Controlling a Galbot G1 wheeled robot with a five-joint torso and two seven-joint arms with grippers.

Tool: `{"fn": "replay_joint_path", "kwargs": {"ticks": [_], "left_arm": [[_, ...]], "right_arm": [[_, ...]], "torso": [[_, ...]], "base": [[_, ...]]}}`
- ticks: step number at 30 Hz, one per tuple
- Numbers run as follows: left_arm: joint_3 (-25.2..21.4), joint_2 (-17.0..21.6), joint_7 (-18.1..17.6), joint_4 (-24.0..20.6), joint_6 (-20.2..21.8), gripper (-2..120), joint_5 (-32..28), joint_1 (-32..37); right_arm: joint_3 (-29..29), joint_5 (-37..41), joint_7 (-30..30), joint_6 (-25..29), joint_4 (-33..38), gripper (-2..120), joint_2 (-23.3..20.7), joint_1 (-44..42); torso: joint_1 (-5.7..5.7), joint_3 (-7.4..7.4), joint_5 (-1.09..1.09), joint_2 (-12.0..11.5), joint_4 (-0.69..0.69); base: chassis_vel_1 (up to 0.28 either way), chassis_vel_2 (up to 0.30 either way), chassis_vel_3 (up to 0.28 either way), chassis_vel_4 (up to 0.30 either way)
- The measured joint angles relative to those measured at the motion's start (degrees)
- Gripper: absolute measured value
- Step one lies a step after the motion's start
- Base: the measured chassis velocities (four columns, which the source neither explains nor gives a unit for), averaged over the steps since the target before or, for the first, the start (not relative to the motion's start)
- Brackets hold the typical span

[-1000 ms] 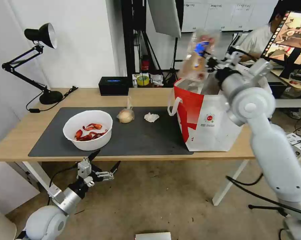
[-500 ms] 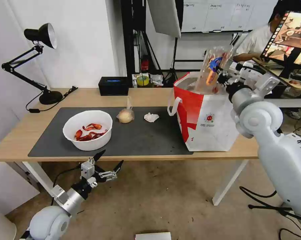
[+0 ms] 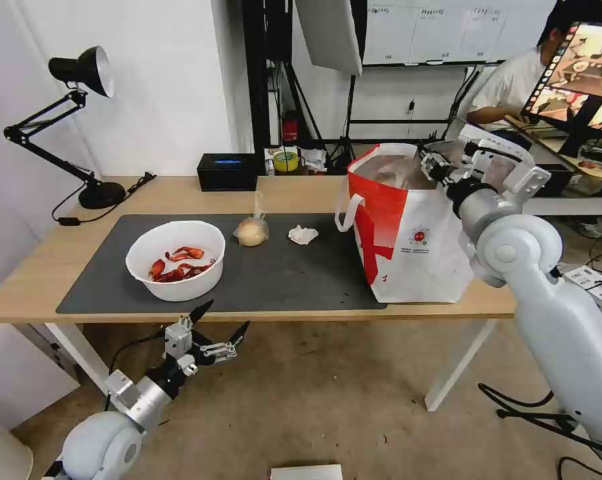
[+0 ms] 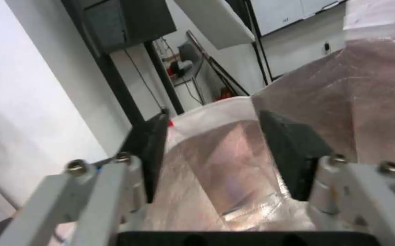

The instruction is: Pick up the trash from the table and place it into the takeout bag.

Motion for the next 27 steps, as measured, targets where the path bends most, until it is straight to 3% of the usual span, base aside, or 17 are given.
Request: {"fn": "replay_joint_path", "kwargs": {"ticks": [12, 27], "left_arm": [[0.1, 0.1, -0.1, -0.3, 0.0, 100, 0.0, -0.3], [-0.6, -0.2, -0.1, -0.5, -0.1, 100, 0.0, -0.2]], "right_arm": [[1.5, 1.9, -1.8, 0.1, 2.8, 97, -2.1, -0.9], [1.3, -1.7, -10.8, 6.1, 7.4, 100, -3.7, -1.8]], "torso": [[0.0, 0.0, 0.0, 0.0, 0.0], [0.0, 0.0, 0.0, 0.0, 0.0]], "base": [[0.0, 0.0, 0.0, 0.0], [0.0, 0.0, 0.0, 0.0]]}}
